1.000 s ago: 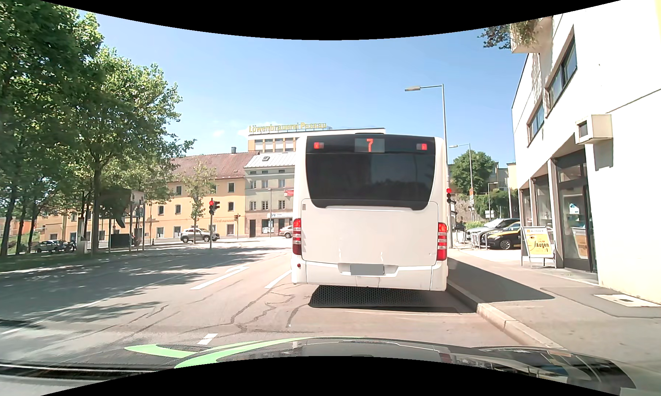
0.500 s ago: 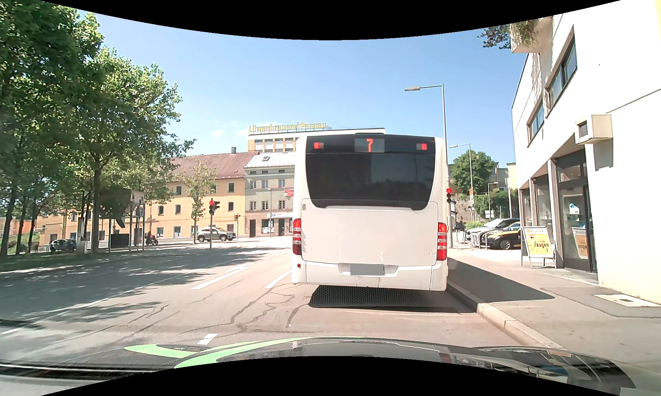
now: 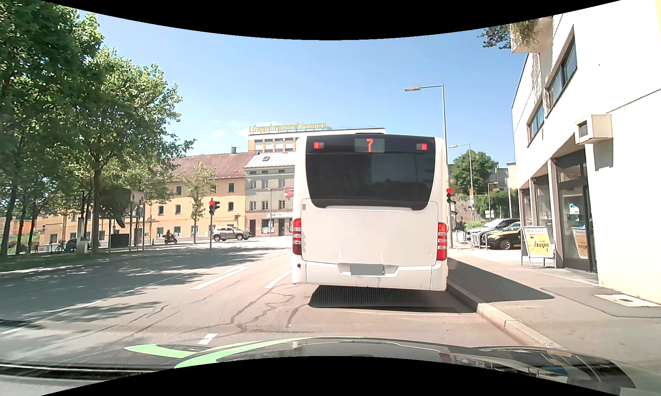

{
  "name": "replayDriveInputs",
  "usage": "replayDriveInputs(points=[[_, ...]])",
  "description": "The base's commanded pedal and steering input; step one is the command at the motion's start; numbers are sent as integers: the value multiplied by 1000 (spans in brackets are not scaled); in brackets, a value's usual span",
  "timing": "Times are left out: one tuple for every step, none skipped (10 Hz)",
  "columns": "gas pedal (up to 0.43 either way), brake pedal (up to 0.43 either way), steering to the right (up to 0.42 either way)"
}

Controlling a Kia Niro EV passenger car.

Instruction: Follow the waypoints while adhering to traffic rules and regulations

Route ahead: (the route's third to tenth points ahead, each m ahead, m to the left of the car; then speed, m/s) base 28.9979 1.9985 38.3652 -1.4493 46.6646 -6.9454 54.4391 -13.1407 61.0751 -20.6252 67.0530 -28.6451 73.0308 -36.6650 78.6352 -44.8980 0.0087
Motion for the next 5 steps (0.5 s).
replayDriveInputs(points=[[0, 268, 32], [0, 268, 32], [0, 268, 31], [0, 268, 32], [0, 268, 31]])
